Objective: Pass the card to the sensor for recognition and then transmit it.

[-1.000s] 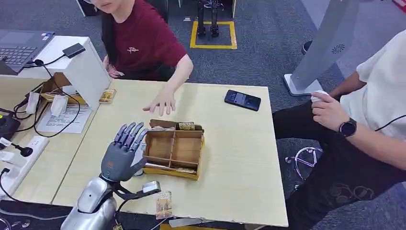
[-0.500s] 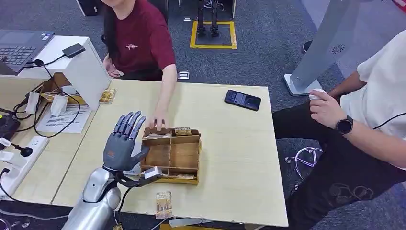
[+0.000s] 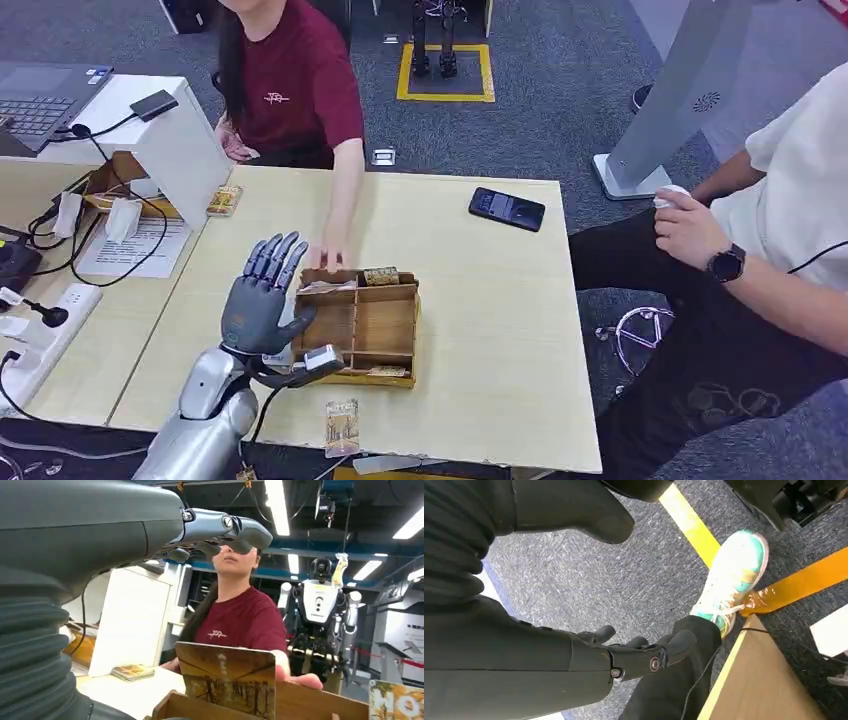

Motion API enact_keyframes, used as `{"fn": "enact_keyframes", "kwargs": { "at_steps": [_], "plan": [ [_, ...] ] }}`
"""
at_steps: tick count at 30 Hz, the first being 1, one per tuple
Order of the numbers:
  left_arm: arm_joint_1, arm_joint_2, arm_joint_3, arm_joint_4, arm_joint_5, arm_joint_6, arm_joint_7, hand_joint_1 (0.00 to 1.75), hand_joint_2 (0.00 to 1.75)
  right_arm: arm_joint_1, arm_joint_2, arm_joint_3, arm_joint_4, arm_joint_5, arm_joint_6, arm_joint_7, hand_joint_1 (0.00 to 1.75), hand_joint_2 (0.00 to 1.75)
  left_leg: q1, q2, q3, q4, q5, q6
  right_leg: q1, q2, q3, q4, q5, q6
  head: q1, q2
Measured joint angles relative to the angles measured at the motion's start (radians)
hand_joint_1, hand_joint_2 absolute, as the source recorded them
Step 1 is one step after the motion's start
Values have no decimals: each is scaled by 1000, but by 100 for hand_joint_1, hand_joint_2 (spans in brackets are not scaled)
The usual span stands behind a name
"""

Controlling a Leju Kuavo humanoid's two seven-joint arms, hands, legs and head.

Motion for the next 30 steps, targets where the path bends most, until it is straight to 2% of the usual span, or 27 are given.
{"fn": "enact_keyframes", "kwargs": {
  "at_steps": [16,17,18,19,30],
  "plan": [
    [0,3,-42,23,44,0,2,0,175,0,0,-12,0,6,0,-4,0,175,0,0,0,0,0,0,0,0,0,0,0,0,0,0],
    [0,4,-42,25,45,0,2,23,175,0,0,-14,0,6,0,-4,0,175,0,0,0,0,0,0,0,0,0,0,0,0,0,0],
    [0,4,-43,27,45,0,2,154,175,0,0,-15,0,6,0,-4,0,175,0,0,0,0,0,0,0,0,0,0,0,0,0,0],
    [0,5,-43,28,45,0,2,175,175,0,0,-16,0,6,0,-4,0,175,0,0,0,0,0,0,0,0,0,0,0,0,0,0],
    [-2,13,-61,51,88,0,16,175,175,0,0,-24,0,17,-3,-5,0,175,0,0,0,0,0,0,0,0,0,0,0,0,0,0]
  ]
}}
